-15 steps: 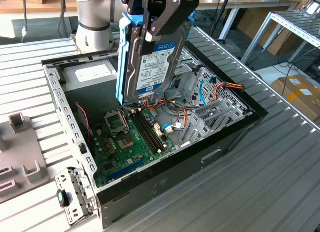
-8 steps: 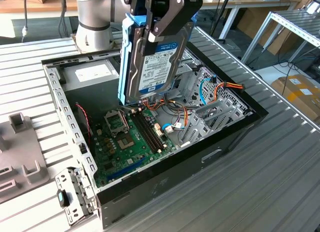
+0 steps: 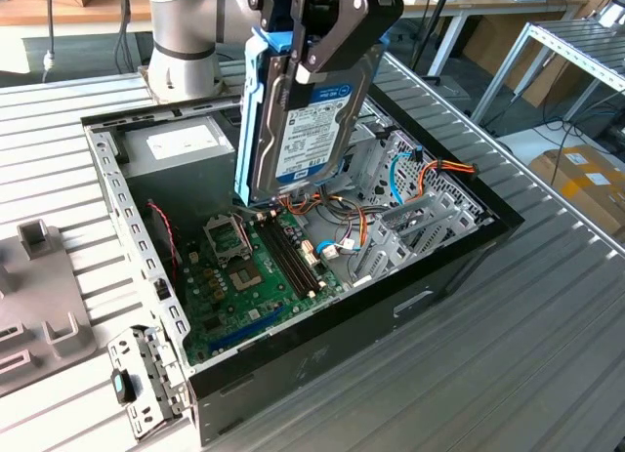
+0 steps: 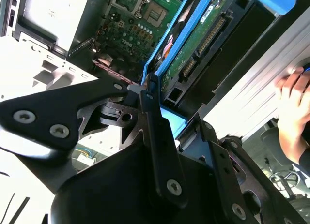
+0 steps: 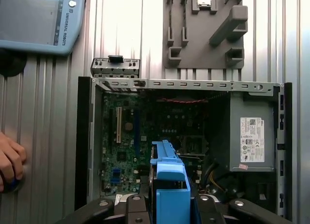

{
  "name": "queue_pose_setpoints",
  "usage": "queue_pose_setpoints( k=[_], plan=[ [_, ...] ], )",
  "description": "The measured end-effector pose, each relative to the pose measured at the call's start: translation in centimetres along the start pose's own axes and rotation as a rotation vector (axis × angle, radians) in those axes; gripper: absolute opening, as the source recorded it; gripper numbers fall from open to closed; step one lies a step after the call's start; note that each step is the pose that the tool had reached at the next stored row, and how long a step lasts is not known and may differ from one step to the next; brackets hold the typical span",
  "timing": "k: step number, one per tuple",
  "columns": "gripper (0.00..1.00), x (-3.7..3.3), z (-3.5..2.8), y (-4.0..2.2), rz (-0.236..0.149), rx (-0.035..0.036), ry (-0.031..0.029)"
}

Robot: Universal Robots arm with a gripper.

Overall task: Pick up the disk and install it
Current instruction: 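Pick up the disk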

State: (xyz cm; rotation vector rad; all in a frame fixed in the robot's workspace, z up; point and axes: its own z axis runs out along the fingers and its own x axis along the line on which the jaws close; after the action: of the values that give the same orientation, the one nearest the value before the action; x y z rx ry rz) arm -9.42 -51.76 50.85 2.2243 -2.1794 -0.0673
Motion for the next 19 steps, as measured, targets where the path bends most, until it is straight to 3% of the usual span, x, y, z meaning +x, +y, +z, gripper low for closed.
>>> queue_pose_setpoints(
  k=[19],
  plan=[
    [0.37,0.49,-0.01,-0.77,0.000,0.0000,0.0000]
  ],
)
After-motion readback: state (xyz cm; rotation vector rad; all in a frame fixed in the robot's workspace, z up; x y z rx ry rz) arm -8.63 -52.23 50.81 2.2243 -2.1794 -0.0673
